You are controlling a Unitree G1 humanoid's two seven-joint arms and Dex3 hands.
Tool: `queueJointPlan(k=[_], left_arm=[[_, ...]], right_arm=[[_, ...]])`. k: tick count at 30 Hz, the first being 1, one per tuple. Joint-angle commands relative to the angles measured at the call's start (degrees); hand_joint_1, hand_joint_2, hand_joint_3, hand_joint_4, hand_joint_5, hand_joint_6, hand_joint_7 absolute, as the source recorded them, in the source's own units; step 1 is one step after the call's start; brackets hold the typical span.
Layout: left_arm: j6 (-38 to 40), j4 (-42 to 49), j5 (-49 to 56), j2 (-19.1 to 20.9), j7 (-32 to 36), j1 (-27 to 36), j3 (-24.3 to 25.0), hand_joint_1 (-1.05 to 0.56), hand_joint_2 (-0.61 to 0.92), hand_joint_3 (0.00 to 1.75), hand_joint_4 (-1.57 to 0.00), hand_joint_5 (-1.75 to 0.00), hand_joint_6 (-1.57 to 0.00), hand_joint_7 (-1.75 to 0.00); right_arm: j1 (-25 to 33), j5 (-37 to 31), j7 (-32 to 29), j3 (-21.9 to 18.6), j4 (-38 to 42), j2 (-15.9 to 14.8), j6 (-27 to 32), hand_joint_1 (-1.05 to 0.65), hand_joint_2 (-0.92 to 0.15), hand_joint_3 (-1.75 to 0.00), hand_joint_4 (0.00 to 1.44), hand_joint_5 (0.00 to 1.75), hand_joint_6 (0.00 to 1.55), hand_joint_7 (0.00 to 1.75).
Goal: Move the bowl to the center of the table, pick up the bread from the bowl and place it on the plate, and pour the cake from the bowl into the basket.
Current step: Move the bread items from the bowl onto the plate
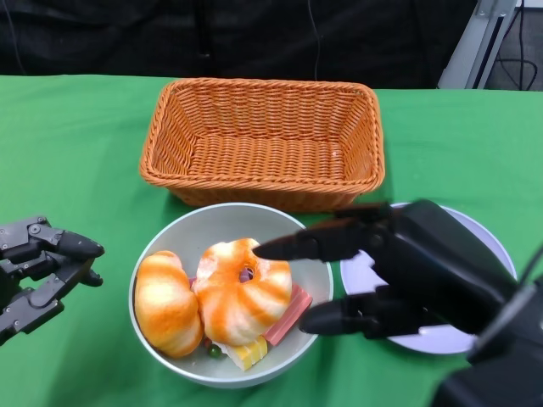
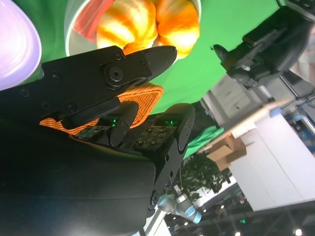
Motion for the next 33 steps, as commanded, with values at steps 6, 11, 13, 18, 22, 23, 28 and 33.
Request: queueJointPlan(k=[6, 11, 13, 18, 22, 23, 28, 33], left_arm=[[-1.24, 1.04, -1.32, 0.7, -1.21, -0.53, 0.72, -0.13, 0.92, 0.35, -0.75, -1.36, -0.92, -0.87], [-1.89, 1.46, -1.04, 0.66, -0.98, -0.58, 0.74, -0.14, 0.92, 0.35, -0.75, -1.37, -0.88, -0.92], [-1.91, 1.35, -1.03, 0.6, -0.83, -0.51, 0.74, -0.15, 0.92, 0.35, -0.75, -1.37, -0.88, -0.92], [-1.96, 1.26, -1.28, 0.6, -0.79, -0.46, 0.92, -0.15, 0.92, 0.35, -0.74, -1.36, -0.88, -0.92], [-2.6, 1.14, -1.11, 0.34, -0.46, -0.43, 0.97, -0.14, 0.92, 0.36, -0.75, -1.36, -0.88, -0.92], [-2.56, 1.11, -1.13, 0.3, -0.4, -0.42, 0.98, -0.14, 0.92, 0.36, -0.75, -1.36, -0.88, -0.92], [-1.63, 0.43, -1.08, -0.12, 0.25, -0.19, 0.93, -0.13, 0.92, 0.35, -0.77, -1.34, -0.89, -0.91], [-1.11, -0.1, -1.89, -0.49, -0.33, 0.08, 0.79, -0.14, 0.92, 0.34, -0.78, -1.32, -0.89, -0.88]], right_arm=[[-10.01, -11.24, 3.94, 7.2, 6.33, 1.79, 6.24, -0.7, -0.92, -0.03, 0.59, 0.13, 0.58, 0.0], [-12.47, -14.82, 1.45, 10.04, 11.47, 4.17, 6.22, -0.72, -0.91, -0.01, 0.61, 0.1, 0.52, 0.0], [-13.62, -16.43, 1.45, 11.16, 13.48, 4.73, 6.36, -0.73, -0.91, -0.01, 0.59, 0.08, 0.45, 0.0], [-16.91, -20.0, 4.5, 13.81, 16.88, 4.98, 7.38, -0.78, -0.92, -0.05, 0.46, 0.01, 0.32, 0.0], [-19.14, -21.5, 7.48, 15.28, 18.62, 5.01, 8.02, -0.88, -0.92, -0.07, 0.3, 0.0, 0.16, 0.0], [-19.4, -21.8, 7.93, 15.44, 18.77, 5.0, 8.11, -0.89, -0.92, -0.07, 0.28, 0.0, 0.13, 0.0], [-21.75, -22.87, 15.04, 16.88, 20.05, 6.2, 12.55, -0.98, -0.92, -0.03, 0.11, 0.0, 0.08, 0.0], [-21.63, -23.87, 14.5, 18.18, 22.83, 7.98, 14.41, -0.98, -0.9, -0.01, 0.06, 0.0, 0.1, 0.01]])
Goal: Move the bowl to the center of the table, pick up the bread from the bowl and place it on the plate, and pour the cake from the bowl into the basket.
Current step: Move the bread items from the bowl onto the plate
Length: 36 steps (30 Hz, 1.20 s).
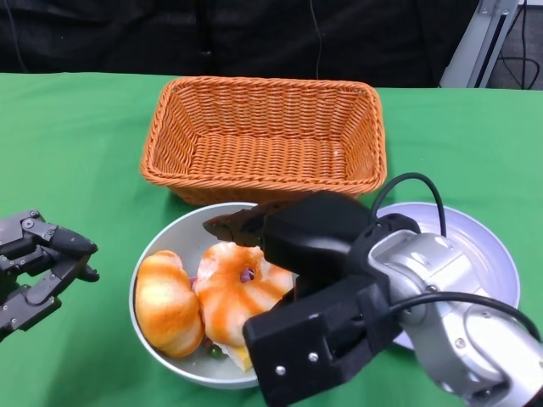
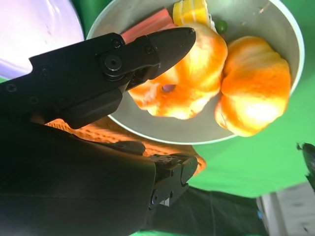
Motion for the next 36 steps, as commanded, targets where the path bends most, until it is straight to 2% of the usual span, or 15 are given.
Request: queueJointPlan(k=[1, 8, 12, 19, 22, 23, 25, 28, 29, 32, 33, 35, 36], left_arm=[[0.54, -0.72, -0.93, 0.17, 0.03, 0.7, 0.25, -0.14, 0.92, 0.33, -0.77, -1.32, -0.89, -0.87], [0.24, -1.32, -0.08, -0.01, 0.44, 1.11, 0.06, -0.14, 0.92, 0.34, -0.76, -1.31, -0.9, -0.84], [0.01, -1.36, 0.08, -0.11, 0.41, 1.23, 0.02, -0.12, 0.92, 0.35, -0.77, -1.31, -0.91, -0.84], [0.49, -1.63, -0.37, -0.18, 0.18, 1.44, -0.05, -0.12, 0.92, 0.35, -0.76, -1.3, -0.92, -0.81], [0.31, -1.75, 0.02, -0.25, 0.43, 1.48, -0.19, -0.12, 0.92, 0.35, -0.77, -1.3, -0.92, -0.81], [0.35, -1.92, 0.09, -0.3, 0.53, 1.55, -0.26, -0.12, 0.92, 0.35, -0.77, -1.3, -0.93, -0.81], [0.33, -2.17, 0.19, -0.35, 0.66, 1.68, -0.37, -0.12, 0.92, 0.35, -0.77, -1.3, -0.93, -0.8], [0.45, -2.58, 0.23, -0.39, 0.8, 1.94, -0.45, -0.12, 0.92, 0.35, -0.77, -1.3, -0.93, -0.8], [0.59, -2.69, 0.14, -0.45, 0.83, 2.01, -0.46, -0.12, 0.92, 0.35, -0.77, -1.3, -0.93, -0.79], [0.12, -2.36, 0.42, -0.49, 0.73, 1.96, -0.55, -0.12, 0.92, 0.35, -0.77, -1.29, -0.93, -0.78], [-0.18, -2.13, 0.5, -0.47, 0.58, 1.86, -0.58, -0.12, 0.92, 0.35, -0.77, -1.29, -0.93, -0.78], [-0.34, -1.96, 0.79, -0.45, 0.64, 1.74, -0.63, -0.12, 0.92, 0.35, -0.77, -1.3, -0.93, -0.78], [-0.38, -1.91, 1.0, -0.46, 0.79, 1.71, -0.63, -0.12, 0.92, 0.34, -0.77, -1.3, -0.93, -0.78]], right_arm=[[-0.91, -0.82, -0.74, 1.1, 2.14, 0.93, 0.6, -0.98, -0.9, -0.01, 0.06, 0.0, 0.11, 0.01], [-0.37, -2.55, -6.23, 3.91, 7.73, 1.18, -2.04, -1.0, -0.91, -0.01, 0.05, 0.0, 0.16, 0.02], [-0.17, -4.35, -11.13, 6.16, 12.79, 2.06, -3.54, -1.0, -0.92, -0.01, 0.08, 0.02, 0.19, 0.02], [-0.16, -6.37, -15.9, 8.7, 17.14, 3.5, -4.06, -0.95, -0.91, 0.0, 0.12, 0.03, 0.24, 0.02], [-0.16, -8.3, -19.79, 10.27, 19.33, 4.05, -4.48, -0.88, -0.91, 0.0, 0.21, 0.07, 0.31, 0.03], [-0.2, -9.47, -21.6, 11.11, 20.3, 4.08, -4.73, -0.81, -0.91, 0.0, 0.32, 0.1, 0.38, 0.04], [-0.13, -11.01, -24.45, 12.19, 21.71, 4.15, -5.09, -0.75, -0.92, -0.01, 0.42, 0.09, 0.44, 0.03], [0.78, -10.76, -29.88, 12.13, 23.27, 4.59, -6.38, -0.53, -0.92, -0.04, 0.61, 0.12, 0.55, 0.04], [0.91, -10.26, -31.58, 11.89, 23.71, 4.63, -7.08, -0.43, -0.92, -0.05, 0.77, 0.18, 0.67, 0.08], [1.08, -7.92, -37.17, 10.41, 24.79, 4.58, -10.15, -0.34, -0.92, -0.02, 1.02, 0.33, 0.95, 0.09], [1.07, -7.06, -38.12, 9.9, 24.99, 4.56, -11.0, -0.32, -0.92, -0.02, 1.01, 0.46, 1.01, 0.06], [0.97, -5.53, -38.85, 8.69, 24.78, 4.53, -12.0, -0.33, -0.92, 0.0, 0.91, 0.78, 1.07, 0.02], [0.89, -5.03, -38.79, 8.19, 24.48, 4.53, -12.07, -0.34, -0.91, 0.0, 0.87, 0.86, 1.08, 0.01]])
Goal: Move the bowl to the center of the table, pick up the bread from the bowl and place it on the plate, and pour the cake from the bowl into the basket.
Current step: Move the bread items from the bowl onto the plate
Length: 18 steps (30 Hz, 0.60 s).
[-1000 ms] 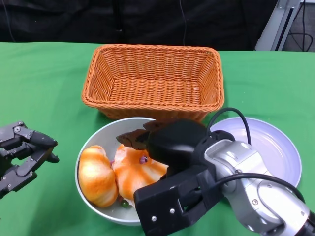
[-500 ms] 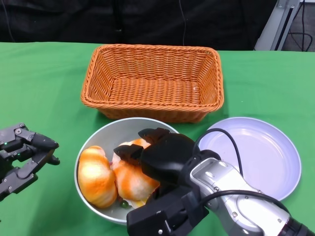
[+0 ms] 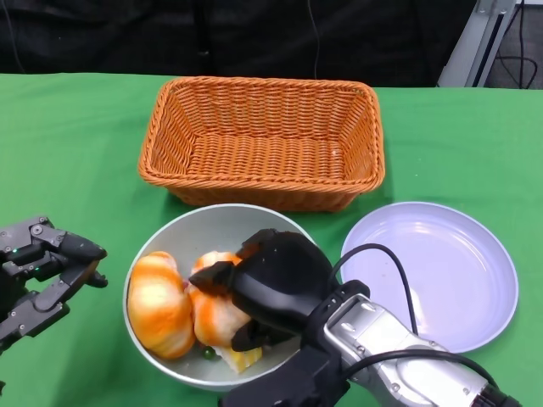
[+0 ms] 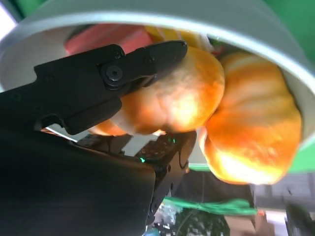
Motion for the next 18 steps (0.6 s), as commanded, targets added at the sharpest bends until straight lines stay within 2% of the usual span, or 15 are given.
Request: queueJointPlan(k=[1, 5, 9, 13, 16, 17, 18], left_arm=[[-0.66, 0.17, 0.78, 0.43, 0.79, 0.12, 0.06, -0.12, 0.92, 0.34, -0.77, -1.3, -0.94, -0.78], [-1.35, 0.67, 1.31, 0.5, 0.93, -0.06, 0.1, -0.13, 0.92, 0.32, -0.77, -1.3, -0.94, -0.78], [-2.04, 1.09, 1.04, 0.49, 0.61, -0.24, 0.05, -0.14, 0.92, 0.31, -0.78, -1.29, -0.94, -0.77], [-1.77, 0.8, 1.32, 0.56, 1.11, -0.01, 0.03, -0.14, 0.92, 0.31, -0.78, -1.29, -0.94, -0.77], [-1.83, 0.78, 1.42, 0.55, 1.2, 0.01, 0.04, -0.14, 0.92, 0.31, -0.78, -1.29, -0.94, -0.78], [-1.71, 0.74, 1.39, 0.58, 1.21, 0.02, 0.06, -0.14, 0.92, 0.32, -0.78, -1.29, -0.94, -0.78], [-1.65, 0.86, 1.26, 0.65, 1.09, -0.01, 0.1, -0.14, 0.92, 0.32, -0.78, -1.29, -0.94, -0.78]], right_arm=[[0.15, 2.37, -0.94, -2.0, -0.24, 0.14, -1.34, -0.35, -0.91, 0.0, 0.85, 0.91, 1.08, 0.01], [0.04, 5.02, -2.31, -4.48, -1.69, -0.07, -3.41, -0.37, -0.91, -0.01, 0.82, 1.02, 1.12, 0.02], [-0.12, 6.0, -5.18, -6.28, -2.14, -0.13, -5.74, -0.31, -0.92, -0.06, 0.72, 1.32, 1.16, 0.04], [-0.2, 7.49, -7.8, -8.77, -3.19, -0.71, -8.56, -0.31, -0.92, -0.1, 0.67, 1.49, 1.17, 0.08], [-0.14, 7.48, -8.05, -9.33, -3.22, -0.73, -9.21, -0.31, -0.92, -0.12, 0.65, 1.52, 1.17, 0.09], [0.48, 8.93, -7.43, -10.81, -5.12, -0.67, -9.11, -0.32, -0.92, -0.12, 0.65, 1.53, 1.17, 0.09], [1.11, 10.45, -6.54, -12.19, -7.13, -0.7, -8.94, -0.3, -0.92, -0.07, 0.71, 1.39, 1.15, 0.08]])
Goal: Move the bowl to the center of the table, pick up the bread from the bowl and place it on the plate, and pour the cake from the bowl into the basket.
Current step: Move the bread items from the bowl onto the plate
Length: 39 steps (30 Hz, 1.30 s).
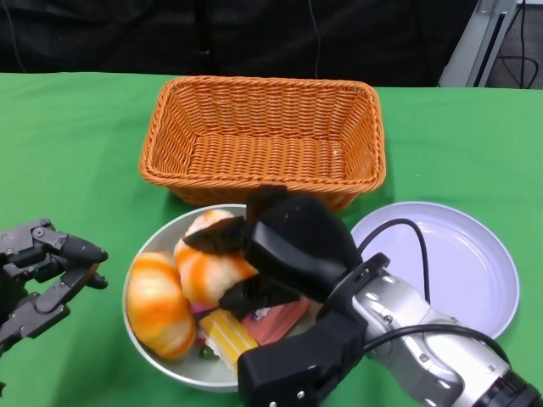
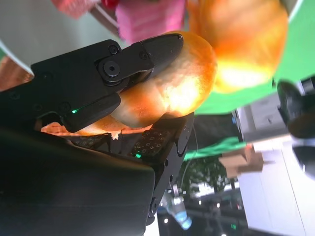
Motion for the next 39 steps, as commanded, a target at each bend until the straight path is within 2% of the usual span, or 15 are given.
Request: queueJointPlan(k=[1, 4, 9, 14, 16, 17, 21, 26, 29, 39], left_arm=[[-0.33, 0.23, 0.18, 0.74, 0.46, 0.0, 0.21, -0.14, 0.92, 0.32, -0.77, -1.29, -0.94, -0.78], [-0.38, 0.49, 0.22, 0.83, 0.45, -0.05, 0.28, -0.14, 0.92, 0.32, -0.77, -1.28, -0.93, -0.78], [-0.35, 0.19, 0.14, 0.76, 0.49, 0.01, 0.22, -0.14, 0.92, 0.31, -0.77, -1.28, -0.93, -0.78], [-0.01, 0.12, 0.16, 0.83, 0.61, -0.09, 0.21, -0.13, 0.92, 0.3, -0.77, -1.29, -0.93, -0.78], [-0.01, 0.21, 0.23, 0.83, 0.73, -0.15, 0.23, -0.13, 0.92, 0.3, -0.77, -1.29, -0.94, -0.77], [-0.04, 0.4, 0.05, 0.87, 0.52, -0.24, 0.23, -0.13, 0.92, 0.29, -0.77, -1.29, -0.94, -0.77], [-0.47, 0.96, 0.52, 1.04, 0.61, -0.54, 0.22, -0.13, 0.92, 0.29, -0.77, -1.29, -0.94, -0.76], [-0.32, 1.14, 0.42, 1.0, 0.48, -0.78, 0.17, -0.13, 0.92, 0.3, -0.77, -1.28, -0.95, -0.75], [-0.24, 1.27, 0.62, 0.99, 0.64, -0.92, 0.12, -0.13, 0.92, 0.31, -0.77, -1.29, -0.95, -0.75], [-1.0, 2.37, 1.11, 1.14, 0.71, -1.26, 0.26, -0.13, 0.92, 0.3, -0.77, -1.28, -0.96, -0.73]], right_arm=[[1.4, 4.61, 1.49, -4.2, -5.74, -0.61, -0.06, -0.29, -0.92, -0.04, 0.73, 1.32, 1.15, 0.07], [2.93, 6.77, 3.59, -5.98, -9.7, -1.42, -0.18, -0.27, -0.92, -0.01, 0.78, 1.22, 1.16, 0.06], [7.2, 9.31, 7.03, -8.82, -18.21, -4.05, -0.39, -0.24, -0.92, -0.02, 0.82, 1.2, 1.18, 0.06], [14.68, 11.24, 11.04, -12.96, -28.22, -8.12, 0.38, -0.22, -0.9, -0.01, 0.84, 1.23, 1.2, 0.06], [16.16, 11.74, 12.5, -13.93, -30.3, -8.87, 0.7, -0.2, -0.88, 0.0, 0.84, 1.22, 1.2, 0.06], [17.88, 12.4, 13.31, -15.06, -31.93, -9.68, 0.85, -0.17, -0.87, 0.0, 0.87, 1.27, 1.22, 0.08], [24.03, 14.58, 14.27, -19.57, -35.76, -13.05, -0.75, -0.17, -0.87, -0.01, 0.86, 1.24, 1.21, 0.06], [28.39, 15.7, 15.23, -23.87, -36.58, -15.46, 0.02, -0.13, -0.87, -0.01, 0.87, 1.11, 1.2, 0.04], [29.6, 14.98, 14.92, -25.79, -35.32, -16.18, 0.9, -0.15, -0.88, -0.01, 0.86, 1.12, 1.2, 0.04], [28.37, 14.06, 10.96, -28.61, -24.15, -16.7, 0.19, -0.09, -0.86, 0.0, 0.91, 0.97, 1.2, 0.02]])
